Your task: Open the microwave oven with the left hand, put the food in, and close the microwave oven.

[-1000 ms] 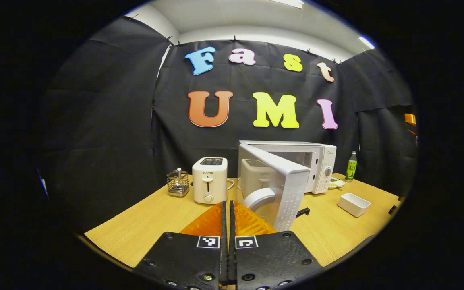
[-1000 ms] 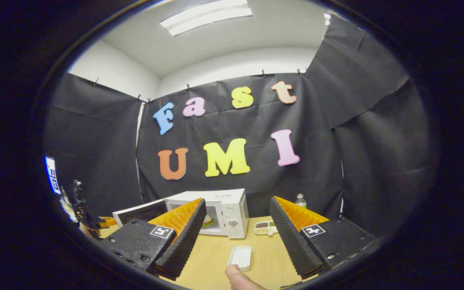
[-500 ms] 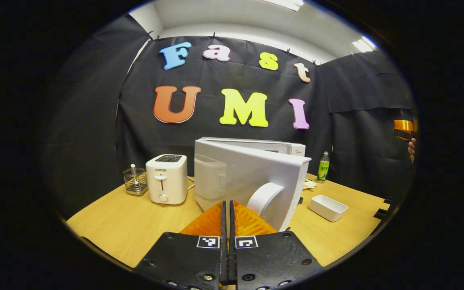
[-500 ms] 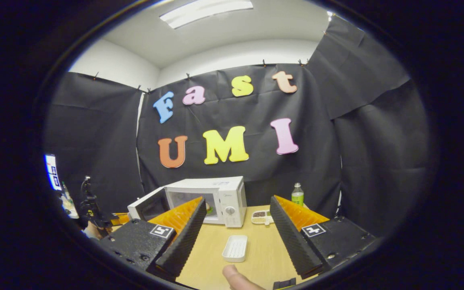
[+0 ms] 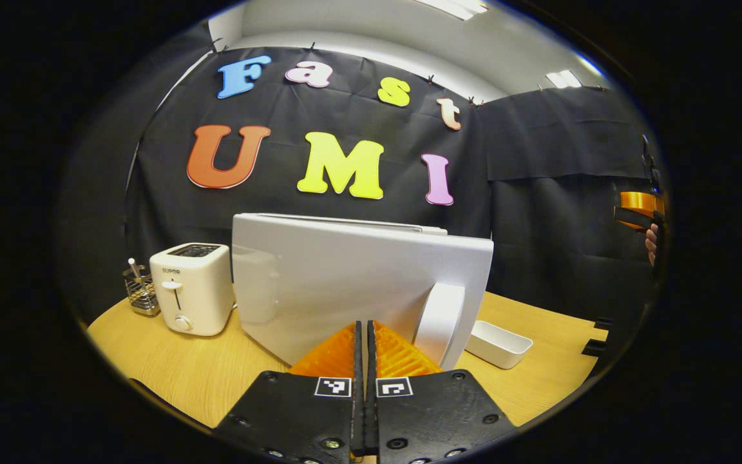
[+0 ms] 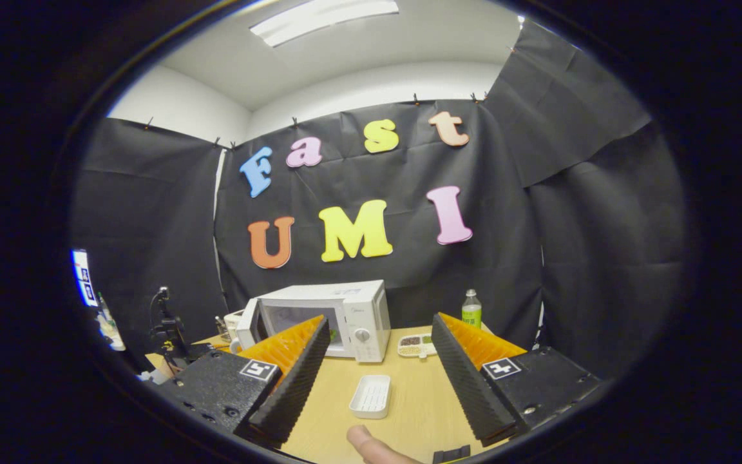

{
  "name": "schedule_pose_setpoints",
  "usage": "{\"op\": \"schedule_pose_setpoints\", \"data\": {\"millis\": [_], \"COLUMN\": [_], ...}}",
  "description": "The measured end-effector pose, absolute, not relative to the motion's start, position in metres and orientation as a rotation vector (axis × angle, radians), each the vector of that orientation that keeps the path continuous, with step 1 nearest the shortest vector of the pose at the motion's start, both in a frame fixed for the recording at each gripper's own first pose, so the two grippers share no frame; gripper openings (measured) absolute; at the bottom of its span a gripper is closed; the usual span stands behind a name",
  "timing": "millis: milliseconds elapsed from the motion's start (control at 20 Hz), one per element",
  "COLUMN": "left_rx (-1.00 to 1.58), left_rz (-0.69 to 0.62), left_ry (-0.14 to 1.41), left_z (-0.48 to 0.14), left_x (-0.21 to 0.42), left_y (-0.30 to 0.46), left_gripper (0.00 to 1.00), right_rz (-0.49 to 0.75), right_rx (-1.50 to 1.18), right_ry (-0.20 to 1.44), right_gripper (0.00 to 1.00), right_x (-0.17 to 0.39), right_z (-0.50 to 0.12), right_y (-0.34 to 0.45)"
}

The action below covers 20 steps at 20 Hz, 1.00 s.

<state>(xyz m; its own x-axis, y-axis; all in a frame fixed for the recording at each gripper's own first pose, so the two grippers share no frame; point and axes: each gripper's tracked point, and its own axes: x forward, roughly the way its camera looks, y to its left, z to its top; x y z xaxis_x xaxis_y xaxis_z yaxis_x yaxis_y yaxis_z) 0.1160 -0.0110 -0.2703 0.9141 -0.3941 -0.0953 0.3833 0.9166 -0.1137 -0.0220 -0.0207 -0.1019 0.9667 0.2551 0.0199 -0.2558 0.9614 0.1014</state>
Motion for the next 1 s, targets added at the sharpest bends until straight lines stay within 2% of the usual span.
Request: {"op": "schedule_pose_setpoints", "data": {"millis": [50, 100, 150, 300, 350, 400, 450, 500, 550, 600, 650, 700, 750, 800, 850, 900, 950, 1000], "left_rx": [-0.089, -0.086, -0.088, -0.115, -0.113, -0.112, -0.111, -0.116, -0.124, -0.133, -0.138, -0.136, -0.132, -0.126, -0.123, -0.127, -0.139, -0.139], "left_rz": [-0.406, -0.410, -0.413, -0.419, -0.417, -0.419, -0.420, -0.421, -0.419, -0.417, -0.416, -0.413, -0.408, -0.402, -0.394, -0.386, -0.376, -0.361], "left_ry": [0.114, 0.112, 0.110, 0.114, 0.107, 0.109, 0.113, 0.119, 0.125, 0.128, 0.136, 0.143, 0.149, 0.154, 0.163, 0.168, 0.177, 0.186], "left_z": [-0.270, -0.269, -0.268, -0.266, -0.264, -0.264, -0.265, -0.266, -0.267, -0.268, -0.269, -0.270, -0.269, -0.271, -0.273, -0.273, -0.273, -0.273], "left_x": [0.120, 0.125, 0.131, 0.149, 0.156, 0.162, 0.169, 0.176, 0.183, 0.192, 0.199, 0.206, 0.217, 0.226, 0.234, 0.243, 0.250, 0.257], "left_y": [-0.016, -0.021, -0.025, -0.042, -0.046, -0.052, -0.058, -0.063, -0.068, -0.073, -0.078, -0.083, -0.088, -0.092, -0.097, -0.099, -0.104, -0.106], "left_gripper": [0.00, 0.00, 0.00, 0.00, 0.00, 0.00, 0.00, 0.00, 0.00, 0.00, 0.00, 0.00, 0.00, 0.00, 0.00, 0.00, 0.00, 0.00], "right_rz": [0.258, 0.258, 0.260, 0.269, 0.272, 0.273, 0.271, 0.268, 0.266, 0.259, 0.251, 0.244, 0.240, 0.237, 0.232, 0.227, 0.214, 0.204], "right_rx": [0.101, 0.098, 0.097, 0.097, 0.096, 0.099, 0.100, 0.099, 0.094, 0.086, 0.080, 0.077, 0.076, 0.074, 0.071, 0.065, 0.054, 0.045], "right_ry": [-0.007, -0.007, -0.008, -0.005, -0.008, -0.011, -0.012, -0.013, -0.015, -0.014, -0.015, -0.017, -0.014, -0.011, -0.008, -0.006, 0.001, 0.008], "right_gripper": [0.91, 1.00, 0.91, 0.91, 1.00, 0.91, 0.91, 1.00, 0.91, 1.00, 1.00, 0.91, 1.00, 0.91, 1.00, 0.91, 1.00, 1.00], "right_x": [-0.020, -0.019, -0.018, -0.016, -0.015, -0.015, -0.013, -0.010, -0.008, -0.007, -0.003, -0.001, 0.003, 0.005, 0.009, 0.013, 0.019, 0.021], "right_z": [-0.102, -0.102, -0.102, -0.104, -0.104, -0.104, -0.105, -0.107, -0.108, -0.110, -0.112, -0.115, -0.118, -0.122, -0.126, -0.128, -0.132, -0.138], "right_y": [-0.022, -0.023, -0.023, -0.023, -0.022, -0.024, -0.025, -0.027, -0.029, -0.032, -0.036, -0.039, -0.042, -0.044, -0.048, -0.051, -0.055, -0.060]}}
